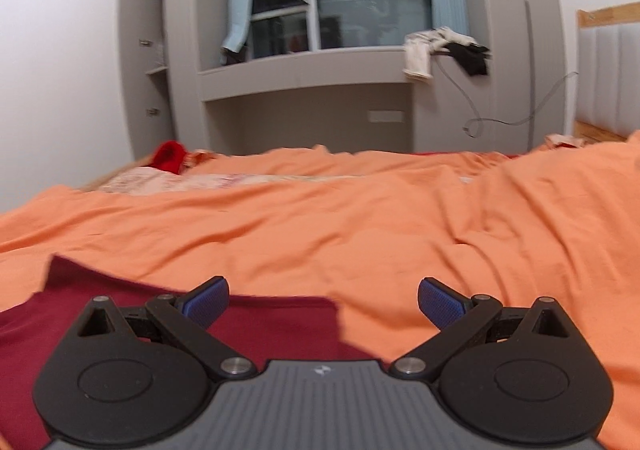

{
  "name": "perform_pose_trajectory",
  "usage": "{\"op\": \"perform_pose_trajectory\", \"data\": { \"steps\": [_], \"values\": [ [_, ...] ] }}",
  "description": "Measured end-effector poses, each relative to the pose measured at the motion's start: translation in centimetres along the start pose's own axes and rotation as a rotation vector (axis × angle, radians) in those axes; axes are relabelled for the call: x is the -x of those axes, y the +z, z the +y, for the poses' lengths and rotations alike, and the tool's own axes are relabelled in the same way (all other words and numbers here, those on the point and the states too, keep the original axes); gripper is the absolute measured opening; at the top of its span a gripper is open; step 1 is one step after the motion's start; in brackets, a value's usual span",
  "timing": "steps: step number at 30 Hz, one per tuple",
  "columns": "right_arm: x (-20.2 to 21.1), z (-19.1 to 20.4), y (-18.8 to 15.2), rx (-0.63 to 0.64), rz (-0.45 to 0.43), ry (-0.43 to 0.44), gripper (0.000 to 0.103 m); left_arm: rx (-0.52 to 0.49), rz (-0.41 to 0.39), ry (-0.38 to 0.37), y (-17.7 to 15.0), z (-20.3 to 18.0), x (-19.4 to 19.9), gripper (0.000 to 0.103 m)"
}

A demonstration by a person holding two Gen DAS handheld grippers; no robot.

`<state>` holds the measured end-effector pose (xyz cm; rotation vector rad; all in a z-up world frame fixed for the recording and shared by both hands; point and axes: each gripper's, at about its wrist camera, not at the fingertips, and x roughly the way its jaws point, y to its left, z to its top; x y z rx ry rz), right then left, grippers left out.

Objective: Fold small clothes

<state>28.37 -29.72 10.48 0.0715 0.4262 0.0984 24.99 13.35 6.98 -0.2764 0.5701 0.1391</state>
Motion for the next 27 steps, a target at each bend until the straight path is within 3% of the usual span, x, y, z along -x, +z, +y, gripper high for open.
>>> {"op": "perform_pose_trajectory", "data": {
  "steps": [6,12,14,16,17,18,19,21,23,27],
  "values": [
    [1.1,1.0,-0.8,0.03,0.024,-0.014,0.103,-0.004,-0.058,-0.1,-2.0,-0.1,3.7,0.102],
    [0.3,-1.3,-2.0,-0.077,0.107,-0.008,0.103,-0.16,0.051,-0.203,-1.7,-3.9,1.3,0.102],
    [0.0,-2.2,-2.3,-0.116,0.123,-0.008,0.103,-0.226,0.111,-0.174,-1.8,-5.2,-0.4,0.092],
    [-0.1,-3.2,-2.7,-0.164,0.143,-0.001,0.103,-0.25,0.172,-0.148,-1.8,-5.8,-1.9,0.071],
    [-0.3,-3.7,-2.8,-0.188,0.152,0.001,0.103,-0.245,0.197,-0.147,-1.8,-5.9,-2.6,0.066],
    [-0.3,-4.2,-3.0,-0.204,0.158,0.0,0.103,-0.235,0.218,-0.143,-1.7,-5.8,-3.1,0.051],
    [-0.4,-4.5,-3.1,-0.214,0.16,-0.004,0.103,-0.221,0.236,-0.138,-1.6,-5.6,-3.6,0.044],
    [-0.4,-4.9,-3.1,-0.228,0.157,-0.021,0.103,-0.19,0.252,-0.14,-1.3,-5.1,-4.1,0.035],
    [-0.5,-5.3,-3.1,-0.247,0.152,-0.02,0.103,-0.161,0.262,-0.151,-1.1,-4.8,-4.6,0.01],
    [-0.5,-5.0,-3.0,-0.256,0.142,-0.011,0.103,-0.125,0.206,-0.123,-1.5,-5.1,-3.8,0.003]
  ]
}}
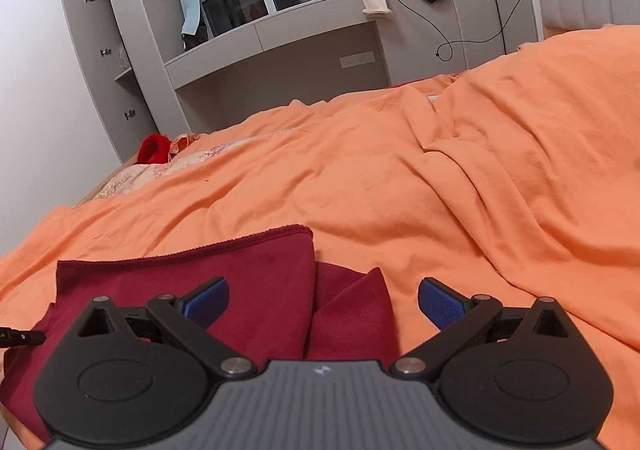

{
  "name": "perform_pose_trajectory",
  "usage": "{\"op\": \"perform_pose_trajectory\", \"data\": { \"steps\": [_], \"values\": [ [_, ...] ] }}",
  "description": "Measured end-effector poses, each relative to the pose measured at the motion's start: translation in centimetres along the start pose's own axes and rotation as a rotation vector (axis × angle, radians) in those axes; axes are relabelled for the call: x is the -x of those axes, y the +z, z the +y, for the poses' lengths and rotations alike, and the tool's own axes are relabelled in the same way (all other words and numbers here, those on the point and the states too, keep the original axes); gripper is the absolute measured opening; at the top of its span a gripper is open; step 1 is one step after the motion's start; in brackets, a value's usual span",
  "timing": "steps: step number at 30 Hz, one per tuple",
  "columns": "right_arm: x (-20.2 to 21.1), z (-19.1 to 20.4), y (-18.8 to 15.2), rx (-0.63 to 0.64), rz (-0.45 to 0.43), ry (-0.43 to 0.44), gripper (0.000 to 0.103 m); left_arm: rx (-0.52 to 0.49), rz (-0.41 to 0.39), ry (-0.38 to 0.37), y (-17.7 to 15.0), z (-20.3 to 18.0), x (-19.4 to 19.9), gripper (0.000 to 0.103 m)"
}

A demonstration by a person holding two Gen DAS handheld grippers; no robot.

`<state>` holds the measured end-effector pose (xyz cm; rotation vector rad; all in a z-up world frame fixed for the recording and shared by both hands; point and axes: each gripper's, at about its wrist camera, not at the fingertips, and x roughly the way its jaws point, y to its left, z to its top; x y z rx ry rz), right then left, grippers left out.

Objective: Fold small clothes

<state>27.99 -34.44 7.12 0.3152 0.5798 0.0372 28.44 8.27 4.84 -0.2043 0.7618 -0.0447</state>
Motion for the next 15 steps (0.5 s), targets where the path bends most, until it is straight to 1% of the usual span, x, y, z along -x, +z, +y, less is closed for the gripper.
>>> {"op": "perform_pose_trajectory", "data": {
  "steps": [2,4,6,8,12,15],
  "values": [
    [0.0,0.3,0.0,0.006,-0.004,0.001,0.103,-0.017,-0.058,0.032,-0.3,-0.6,1.3,0.003],
    [0.0,0.5,-0.1,0.011,-0.004,0.005,0.103,-0.001,-0.093,0.05,-0.4,-0.4,2.2,0.003],
    [-0.1,0.6,-0.2,0.018,-0.001,0.004,0.103,0.025,-0.072,0.056,-0.5,0.2,1.9,0.003],
    [-0.3,0.6,-0.2,0.021,0.008,-0.003,0.103,0.025,-0.039,0.069,-0.8,0.4,1.2,0.003],
    [-0.4,0.9,-0.4,0.029,0.014,-0.008,0.103,-0.02,-0.047,0.1,-1.6,0.0,1.4,0.003],
    [-0.5,1.2,-0.6,0.048,0.023,-0.012,0.103,-0.034,-0.028,0.109,-1.9,0.0,1.0,0.003]
  ]
}}
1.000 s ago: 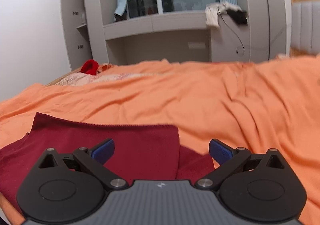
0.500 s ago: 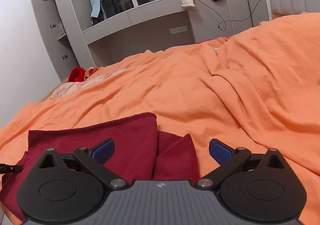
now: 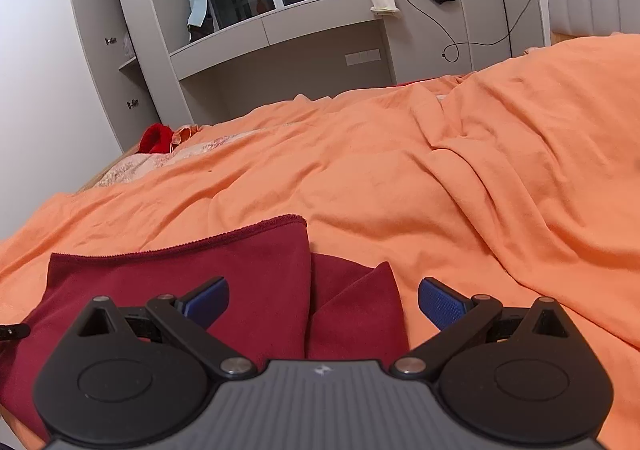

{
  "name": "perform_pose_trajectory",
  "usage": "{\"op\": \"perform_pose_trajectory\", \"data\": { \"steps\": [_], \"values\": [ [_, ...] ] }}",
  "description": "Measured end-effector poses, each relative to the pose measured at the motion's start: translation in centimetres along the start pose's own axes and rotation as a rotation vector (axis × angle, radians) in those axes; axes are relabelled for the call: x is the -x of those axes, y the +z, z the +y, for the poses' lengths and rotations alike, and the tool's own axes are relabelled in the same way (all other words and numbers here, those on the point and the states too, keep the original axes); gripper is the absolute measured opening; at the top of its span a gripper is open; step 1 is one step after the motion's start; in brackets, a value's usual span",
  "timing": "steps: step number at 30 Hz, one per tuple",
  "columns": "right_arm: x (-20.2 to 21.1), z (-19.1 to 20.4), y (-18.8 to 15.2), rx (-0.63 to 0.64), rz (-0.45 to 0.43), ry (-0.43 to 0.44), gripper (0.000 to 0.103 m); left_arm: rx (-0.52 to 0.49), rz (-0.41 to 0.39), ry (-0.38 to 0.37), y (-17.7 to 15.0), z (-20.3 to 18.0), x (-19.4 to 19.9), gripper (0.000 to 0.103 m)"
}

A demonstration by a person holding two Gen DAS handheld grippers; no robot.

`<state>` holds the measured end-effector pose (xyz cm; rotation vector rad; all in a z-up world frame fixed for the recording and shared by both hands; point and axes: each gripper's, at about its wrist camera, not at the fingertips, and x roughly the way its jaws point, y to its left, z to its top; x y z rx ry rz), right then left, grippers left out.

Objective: Fold small clothes

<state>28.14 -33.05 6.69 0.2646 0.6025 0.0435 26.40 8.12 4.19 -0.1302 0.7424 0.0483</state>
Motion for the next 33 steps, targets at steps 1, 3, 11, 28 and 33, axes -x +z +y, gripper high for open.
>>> {"op": "perform_pose_trajectory", "data": {
  "steps": [1,3,11,28,33],
  "values": [
    [-0.1,0.2,-0.1,0.008,0.005,-0.002,0.103,-0.003,0.002,0.001,0.0,0.0,0.0,0.003],
    [-0.2,0.5,-0.3,0.028,0.01,-0.009,0.103,-0.005,-0.008,-0.003,0.0,0.0,0.4,0.003],
    [1.2,3.0,-1.0,0.149,-0.062,-0.022,0.103,0.016,-0.053,-0.054,0.0,0.5,2.9,0.014],
    [4.2,11.3,-5.9,0.371,-0.19,0.067,0.103,0.13,-0.09,-0.047,-3.8,2.9,8.7,0.102],
    [4.4,13.9,-8.6,0.441,-0.198,0.083,0.103,0.212,-0.038,-0.116,-6.0,2.7,7.6,0.102]
  ]
}}
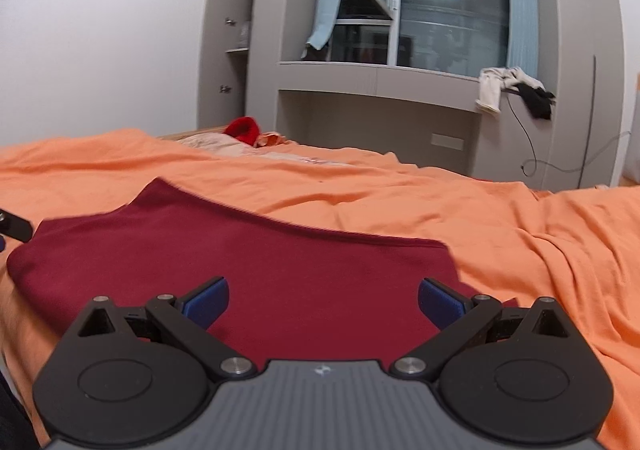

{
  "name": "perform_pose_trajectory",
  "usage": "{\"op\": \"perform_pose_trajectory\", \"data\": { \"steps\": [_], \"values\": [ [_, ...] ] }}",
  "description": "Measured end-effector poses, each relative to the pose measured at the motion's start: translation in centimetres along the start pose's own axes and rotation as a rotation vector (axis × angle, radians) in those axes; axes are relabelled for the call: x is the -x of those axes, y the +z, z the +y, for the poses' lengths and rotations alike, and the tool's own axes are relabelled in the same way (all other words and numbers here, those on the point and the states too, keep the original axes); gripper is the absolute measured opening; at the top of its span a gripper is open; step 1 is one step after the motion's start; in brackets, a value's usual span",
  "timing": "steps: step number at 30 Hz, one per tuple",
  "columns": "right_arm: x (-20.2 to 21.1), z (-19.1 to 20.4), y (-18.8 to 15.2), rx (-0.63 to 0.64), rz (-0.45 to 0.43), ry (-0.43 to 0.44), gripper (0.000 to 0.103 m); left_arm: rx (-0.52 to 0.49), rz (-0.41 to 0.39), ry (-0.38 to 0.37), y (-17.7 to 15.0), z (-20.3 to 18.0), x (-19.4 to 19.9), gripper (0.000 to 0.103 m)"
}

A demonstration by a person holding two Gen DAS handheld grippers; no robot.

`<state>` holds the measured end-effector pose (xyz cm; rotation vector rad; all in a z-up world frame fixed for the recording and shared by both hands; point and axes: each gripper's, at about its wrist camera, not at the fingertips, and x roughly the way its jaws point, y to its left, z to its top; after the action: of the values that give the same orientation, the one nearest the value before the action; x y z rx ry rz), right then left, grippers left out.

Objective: Fold small clothes

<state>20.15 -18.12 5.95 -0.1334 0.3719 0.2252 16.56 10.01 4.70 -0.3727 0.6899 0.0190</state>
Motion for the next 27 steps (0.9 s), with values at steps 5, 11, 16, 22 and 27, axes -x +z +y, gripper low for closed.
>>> {"op": "perform_pose_trajectory", "data": {
  "steps": [5,11,16,22,27],
  "values": [
    [-0.4,3.0,-1.5,0.102,0.02,-0.015,0.103,0.068,0.009,-0.039,-1.9,0.3,-0.8,0.102],
    [-1.6,4.1,-3.0,0.08,0.073,-0.042,0.103,0.079,-0.022,-0.052,-3.3,0.4,-0.6,0.102],
    [-1.5,4.3,-3.6,0.072,0.063,-0.056,0.103,0.042,-0.03,-0.041,-4.2,0.0,-0.7,0.102],
    [-1.8,3.9,-3.6,0.067,0.062,-0.054,0.103,0.053,-0.041,-0.073,-4.5,0.1,-0.2,0.102],
    [-1.8,3.8,-3.6,0.067,0.062,-0.054,0.103,0.073,-0.045,-0.218,-4.2,-0.3,0.0,0.102]
  ]
}}
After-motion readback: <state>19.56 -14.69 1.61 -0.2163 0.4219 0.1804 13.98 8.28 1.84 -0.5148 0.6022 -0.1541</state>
